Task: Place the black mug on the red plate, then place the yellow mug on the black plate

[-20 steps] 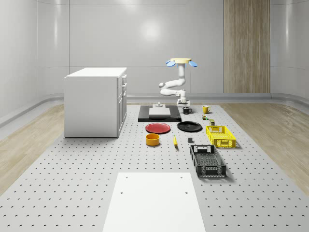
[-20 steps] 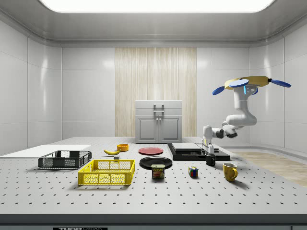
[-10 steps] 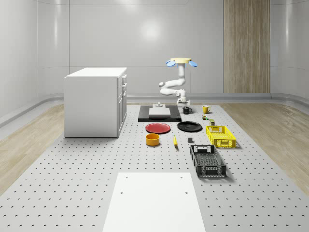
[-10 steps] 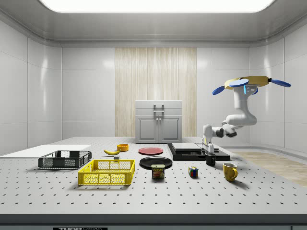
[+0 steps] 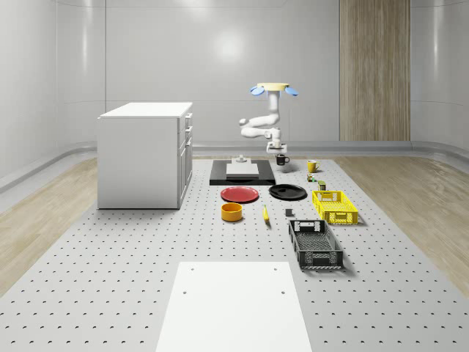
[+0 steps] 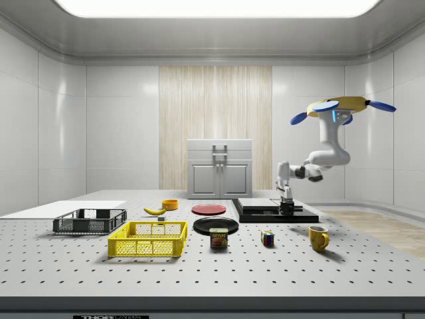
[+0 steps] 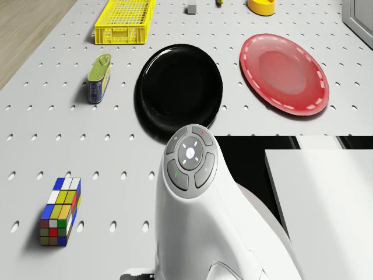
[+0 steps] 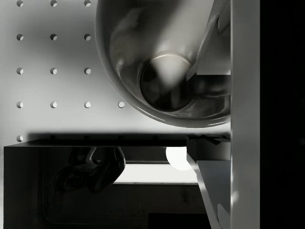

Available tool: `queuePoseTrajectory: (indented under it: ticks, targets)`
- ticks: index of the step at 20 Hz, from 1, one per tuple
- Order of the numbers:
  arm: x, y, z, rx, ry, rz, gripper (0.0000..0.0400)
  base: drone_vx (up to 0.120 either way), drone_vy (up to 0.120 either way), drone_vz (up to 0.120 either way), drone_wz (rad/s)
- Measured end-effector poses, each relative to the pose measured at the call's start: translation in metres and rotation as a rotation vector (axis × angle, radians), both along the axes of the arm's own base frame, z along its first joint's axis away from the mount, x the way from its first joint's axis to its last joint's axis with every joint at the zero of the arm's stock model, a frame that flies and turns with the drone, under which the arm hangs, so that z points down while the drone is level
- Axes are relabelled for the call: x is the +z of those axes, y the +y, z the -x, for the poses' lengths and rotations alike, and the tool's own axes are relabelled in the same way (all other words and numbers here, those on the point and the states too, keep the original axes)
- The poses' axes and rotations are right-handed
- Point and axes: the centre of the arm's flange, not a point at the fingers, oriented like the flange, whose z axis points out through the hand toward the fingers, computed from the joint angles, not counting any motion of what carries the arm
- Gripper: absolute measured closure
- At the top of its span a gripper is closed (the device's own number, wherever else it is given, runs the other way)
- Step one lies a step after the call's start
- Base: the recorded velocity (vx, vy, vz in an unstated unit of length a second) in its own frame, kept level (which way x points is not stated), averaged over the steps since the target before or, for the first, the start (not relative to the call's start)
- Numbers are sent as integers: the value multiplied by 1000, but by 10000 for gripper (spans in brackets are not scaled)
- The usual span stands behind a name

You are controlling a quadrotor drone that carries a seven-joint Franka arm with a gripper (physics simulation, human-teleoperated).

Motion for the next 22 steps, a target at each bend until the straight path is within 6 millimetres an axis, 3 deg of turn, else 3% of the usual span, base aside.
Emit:
queuePoseTrajectory:
  ticks: [3,22]
  targets:
    - [-1,0,0,0,0,0,290,120,-120,107,0]
    - [-3,0,0,0,0,0,290,120,-120,6,0]
